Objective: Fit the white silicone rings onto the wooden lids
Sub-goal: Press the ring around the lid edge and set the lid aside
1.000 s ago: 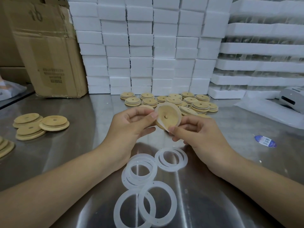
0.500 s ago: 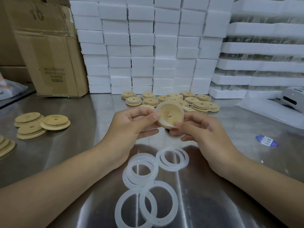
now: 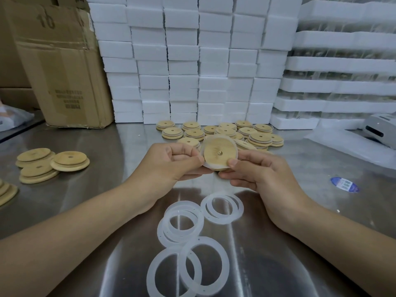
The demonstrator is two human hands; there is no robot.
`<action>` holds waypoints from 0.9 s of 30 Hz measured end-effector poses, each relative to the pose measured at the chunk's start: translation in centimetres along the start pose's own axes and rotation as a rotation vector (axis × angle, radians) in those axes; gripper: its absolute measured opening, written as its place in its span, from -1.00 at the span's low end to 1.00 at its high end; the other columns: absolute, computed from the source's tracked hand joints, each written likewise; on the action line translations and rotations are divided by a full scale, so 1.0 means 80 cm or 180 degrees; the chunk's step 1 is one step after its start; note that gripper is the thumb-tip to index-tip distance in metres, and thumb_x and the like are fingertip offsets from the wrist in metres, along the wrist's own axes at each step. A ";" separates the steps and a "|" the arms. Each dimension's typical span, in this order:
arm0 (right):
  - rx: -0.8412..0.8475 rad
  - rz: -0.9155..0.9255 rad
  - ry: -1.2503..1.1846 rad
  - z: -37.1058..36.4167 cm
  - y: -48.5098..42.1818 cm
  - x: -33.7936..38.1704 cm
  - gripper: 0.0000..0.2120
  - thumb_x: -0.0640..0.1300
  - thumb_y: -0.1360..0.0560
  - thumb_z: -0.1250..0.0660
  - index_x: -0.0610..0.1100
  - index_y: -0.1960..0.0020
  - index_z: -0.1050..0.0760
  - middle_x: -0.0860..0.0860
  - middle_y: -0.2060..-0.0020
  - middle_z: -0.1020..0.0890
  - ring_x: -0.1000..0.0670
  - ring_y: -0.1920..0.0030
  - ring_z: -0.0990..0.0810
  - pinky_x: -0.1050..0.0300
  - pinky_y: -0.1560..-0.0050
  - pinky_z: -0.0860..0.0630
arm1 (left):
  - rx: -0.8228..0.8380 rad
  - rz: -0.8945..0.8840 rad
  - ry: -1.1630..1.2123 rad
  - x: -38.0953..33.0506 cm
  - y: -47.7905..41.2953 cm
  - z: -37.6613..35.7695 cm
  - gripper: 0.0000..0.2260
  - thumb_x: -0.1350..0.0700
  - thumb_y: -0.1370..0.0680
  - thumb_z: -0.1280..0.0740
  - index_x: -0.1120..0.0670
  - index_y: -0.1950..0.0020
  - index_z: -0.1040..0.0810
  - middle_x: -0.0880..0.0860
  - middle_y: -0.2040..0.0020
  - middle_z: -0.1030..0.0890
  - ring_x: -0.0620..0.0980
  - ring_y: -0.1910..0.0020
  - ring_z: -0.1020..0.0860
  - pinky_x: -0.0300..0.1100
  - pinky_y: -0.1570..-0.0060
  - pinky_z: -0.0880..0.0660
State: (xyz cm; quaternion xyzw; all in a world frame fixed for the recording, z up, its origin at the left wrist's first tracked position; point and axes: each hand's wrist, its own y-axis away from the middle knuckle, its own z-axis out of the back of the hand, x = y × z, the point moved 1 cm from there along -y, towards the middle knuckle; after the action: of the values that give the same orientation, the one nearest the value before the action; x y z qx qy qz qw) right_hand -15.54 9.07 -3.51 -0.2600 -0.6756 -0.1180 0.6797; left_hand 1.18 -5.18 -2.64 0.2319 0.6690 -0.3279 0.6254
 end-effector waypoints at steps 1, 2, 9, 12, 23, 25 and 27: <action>0.0010 0.0015 0.0072 0.000 0.000 0.000 -0.85 -0.23 -0.59 -0.45 -0.12 -0.13 -0.73 -0.09 0.02 -0.80 -0.08 -0.02 -0.79 0.17 0.02 -0.68 | -0.0040 -0.0004 -0.0012 0.001 0.001 0.001 -0.96 0.28 -0.60 -0.47 0.26 0.00 -0.67 0.22 0.00 -0.79 0.14 -0.04 -0.79 -0.12 -0.12 -0.70; 0.0009 0.0030 0.0136 -0.001 -0.001 0.000 -0.85 -0.22 -0.59 -0.46 -0.11 -0.12 -0.73 -0.07 0.02 -0.80 -0.07 -0.02 -0.79 0.13 0.00 -0.67 | -0.0072 -0.0010 -0.0015 0.002 0.001 0.002 -0.95 0.28 -0.60 -0.47 0.27 -0.01 -0.68 0.22 0.00 -0.79 0.14 -0.04 -0.79 -0.10 -0.13 -0.70; -0.0038 0.0061 0.0280 -0.002 -0.002 -0.004 -0.87 -0.22 -0.58 -0.48 -0.11 -0.12 -0.71 -0.06 0.05 -0.80 -0.04 -0.01 -0.79 0.06 -0.02 -0.60 | -0.0207 0.0031 -0.0049 0.006 0.001 0.004 -0.85 0.23 -0.61 -0.47 0.26 -0.15 -0.72 0.20 -0.01 -0.79 0.11 -0.04 -0.79 -0.02 -0.21 -0.69; -0.0038 0.0062 0.0299 -0.002 -0.003 -0.005 -0.88 -0.21 -0.58 -0.48 -0.09 -0.10 -0.72 -0.06 0.05 -0.80 -0.03 -0.01 -0.79 0.05 -0.03 -0.58 | -0.0154 0.0103 -0.0098 0.007 0.001 0.005 -0.84 0.20 -0.60 -0.48 0.24 -0.15 -0.74 0.19 -0.02 -0.79 0.11 -0.05 -0.78 0.02 -0.24 -0.67; -0.0086 -0.0020 -0.0017 -0.001 0.000 -0.002 -0.86 -0.22 -0.58 -0.45 -0.14 -0.11 -0.73 -0.07 0.03 -0.80 -0.04 -0.01 -0.79 0.24 0.06 -0.63 | 0.0389 0.0151 -0.0231 0.006 -0.005 0.009 -0.83 0.10 -0.59 -0.52 0.19 -0.09 -0.73 0.14 -0.09 -0.79 0.07 -0.15 -0.76 -0.08 -0.17 -0.68; -0.0134 -0.0082 -0.0113 0.000 0.001 -0.001 -0.85 -0.23 -0.59 -0.43 -0.16 -0.12 -0.73 -0.09 0.03 -0.80 -0.04 -0.01 -0.79 0.23 0.04 -0.65 | 0.0368 0.0126 -0.0363 0.003 -0.008 0.007 -0.89 0.13 -0.60 -0.52 0.16 -0.03 -0.72 0.14 -0.07 -0.79 0.08 -0.12 -0.77 0.00 -0.21 -0.67; -0.0151 -0.0127 -0.0123 -0.001 0.001 0.000 -0.87 -0.20 -0.60 -0.43 -0.18 -0.09 -0.72 -0.11 0.04 -0.80 -0.05 0.01 -0.80 0.23 0.08 -0.64 | 0.0340 0.0146 -0.0476 0.002 -0.009 0.005 -0.89 0.14 -0.59 -0.53 0.18 -0.02 -0.72 0.15 -0.03 -0.80 0.07 -0.09 -0.78 0.03 -0.25 -0.64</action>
State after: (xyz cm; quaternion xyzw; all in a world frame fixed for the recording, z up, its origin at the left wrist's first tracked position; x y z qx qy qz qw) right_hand -15.45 9.08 -3.50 -0.2648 -0.6906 -0.1426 0.6577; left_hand 0.93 -5.97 -2.70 0.2550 0.5965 -0.3652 0.6677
